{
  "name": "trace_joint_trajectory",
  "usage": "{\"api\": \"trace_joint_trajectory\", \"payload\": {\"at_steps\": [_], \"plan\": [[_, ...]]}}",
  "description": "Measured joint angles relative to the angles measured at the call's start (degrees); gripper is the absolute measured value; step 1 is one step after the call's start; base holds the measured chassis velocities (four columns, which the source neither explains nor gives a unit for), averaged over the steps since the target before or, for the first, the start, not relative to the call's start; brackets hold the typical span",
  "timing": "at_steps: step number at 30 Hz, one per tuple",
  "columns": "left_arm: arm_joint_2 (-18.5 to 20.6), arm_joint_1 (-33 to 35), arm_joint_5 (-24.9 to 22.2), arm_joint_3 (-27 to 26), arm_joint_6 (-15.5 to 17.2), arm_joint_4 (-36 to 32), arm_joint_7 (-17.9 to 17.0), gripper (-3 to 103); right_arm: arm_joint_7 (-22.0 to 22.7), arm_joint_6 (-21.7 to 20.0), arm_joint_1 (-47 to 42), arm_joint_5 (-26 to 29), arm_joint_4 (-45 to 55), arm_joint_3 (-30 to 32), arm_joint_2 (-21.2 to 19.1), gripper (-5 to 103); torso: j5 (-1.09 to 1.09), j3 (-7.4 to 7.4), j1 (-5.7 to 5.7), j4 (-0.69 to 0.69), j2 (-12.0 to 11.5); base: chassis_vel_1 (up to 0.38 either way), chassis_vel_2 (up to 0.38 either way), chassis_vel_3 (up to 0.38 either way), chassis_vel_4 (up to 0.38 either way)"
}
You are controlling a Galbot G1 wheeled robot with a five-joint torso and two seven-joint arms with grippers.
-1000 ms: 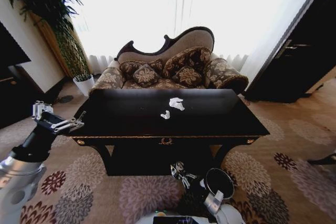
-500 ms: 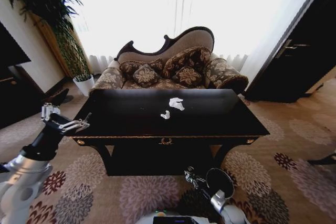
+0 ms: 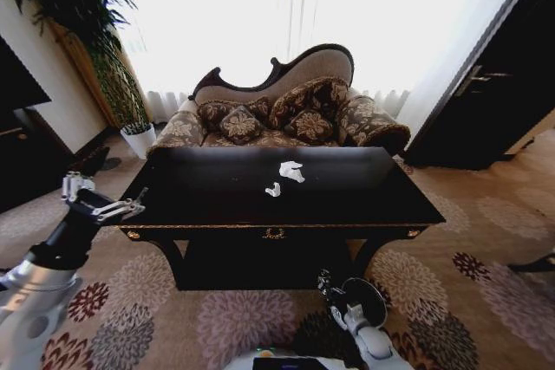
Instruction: Move to the front of the table and place the trash on the table into the trash bin.
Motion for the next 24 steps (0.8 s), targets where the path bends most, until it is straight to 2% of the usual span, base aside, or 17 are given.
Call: {"api": "trace_joint_trajectory", "payload": {"at_steps": [8,13,19,24], "plan": [[-1.1,0.1,0.8,1.3,1.1,1.3,-1.5,100,1.5,-0.5,4.5,-0.3,-4.8,-0.5,-0.8,0,-0.01,0.00,0.00,-0.01,0.0,0.000,0.000,0.000,0.000],[-1.2,1.2,0.4,-0.7,1.1,0.3,-1.5,100,2.2,-0.6,8.5,-0.7,-8.0,-1.0,-1.2,0,0.01,0.00,0.00,0.00,0.0,0.000,0.000,0.000,0.000],[0.1,2.1,-1.5,-3.9,1.1,0.1,-1.4,100,3.4,-2.3,11.5,-4.4,-11.5,-0.7,-1.5,0,0.00,0.00,0.00,0.01,0.0,0.000,0.000,0.000,0.000],[0.2,1.6,-1.6,-3.6,1.6,0.1,-1.4,100,3.4,-3.5,11.1,-6.3,-13.5,0.0,-2.4,0,0.01,0.00,0.00,0.00,0.0,0.000,0.000,0.000,0.000]]}}
